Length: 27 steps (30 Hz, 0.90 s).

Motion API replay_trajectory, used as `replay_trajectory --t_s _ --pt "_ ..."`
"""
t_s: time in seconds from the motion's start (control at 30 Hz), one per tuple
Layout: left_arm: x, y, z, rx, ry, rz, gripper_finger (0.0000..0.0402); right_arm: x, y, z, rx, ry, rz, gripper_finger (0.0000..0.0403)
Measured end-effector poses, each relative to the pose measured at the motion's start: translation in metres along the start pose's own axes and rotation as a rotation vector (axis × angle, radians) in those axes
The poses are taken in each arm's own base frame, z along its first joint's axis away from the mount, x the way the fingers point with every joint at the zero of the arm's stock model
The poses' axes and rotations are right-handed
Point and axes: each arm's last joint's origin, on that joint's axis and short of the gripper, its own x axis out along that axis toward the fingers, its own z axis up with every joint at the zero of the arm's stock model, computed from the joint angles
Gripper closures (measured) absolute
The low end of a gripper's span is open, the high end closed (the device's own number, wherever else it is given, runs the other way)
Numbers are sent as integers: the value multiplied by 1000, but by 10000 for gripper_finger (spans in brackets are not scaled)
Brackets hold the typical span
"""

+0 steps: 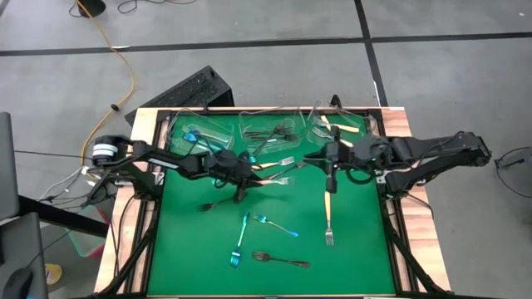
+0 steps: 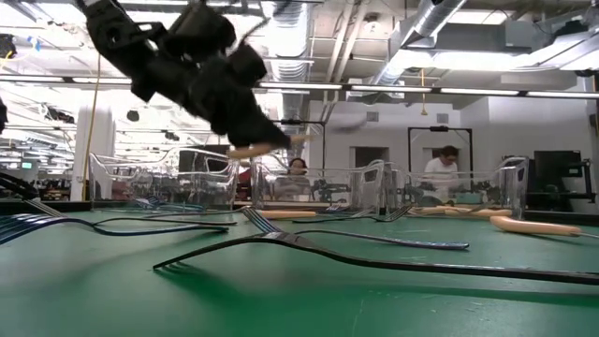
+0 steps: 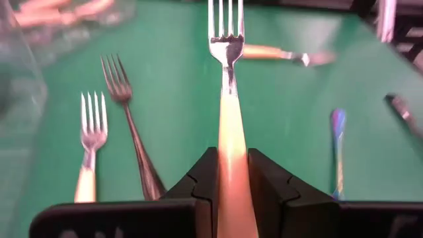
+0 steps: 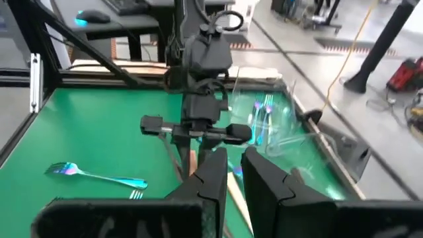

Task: Sort silverware by color (type)
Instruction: Put the yellow fork into the right transparent bin

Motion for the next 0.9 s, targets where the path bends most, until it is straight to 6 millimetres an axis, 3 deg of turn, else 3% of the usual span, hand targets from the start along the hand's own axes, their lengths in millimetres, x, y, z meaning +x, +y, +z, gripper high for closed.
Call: replay_trajectory --t_s 0.1,0.23,0.33,0.43,0.53,0.7,0.9 --pt "-13 -3 14 12 -60 0 365 -19 -6 6 -30 -60 -3 331" --pt "-32 -7 32 32 -158 -1 365 -64 -21 13 -39 -185 -13 331" --pt "-47 -10 44 46 -227 -1 365 -100 -33 9 -12 -235 -16 331" --pt "-61 -13 56 59 -306 -1 365 -119 -39 -6 57 -285 -13 331" --pt "-73 -16 67 74 -403 -8 365 -121 -39 -34 131 -301 -1 331" --pt "-83 -22 80 82 -543 -32 365 -96 -31 -84 241 -387 5 331" --pt "-88 -24 87 78 -652 -68 365 -69 -23 -113 277 -496 6 331"
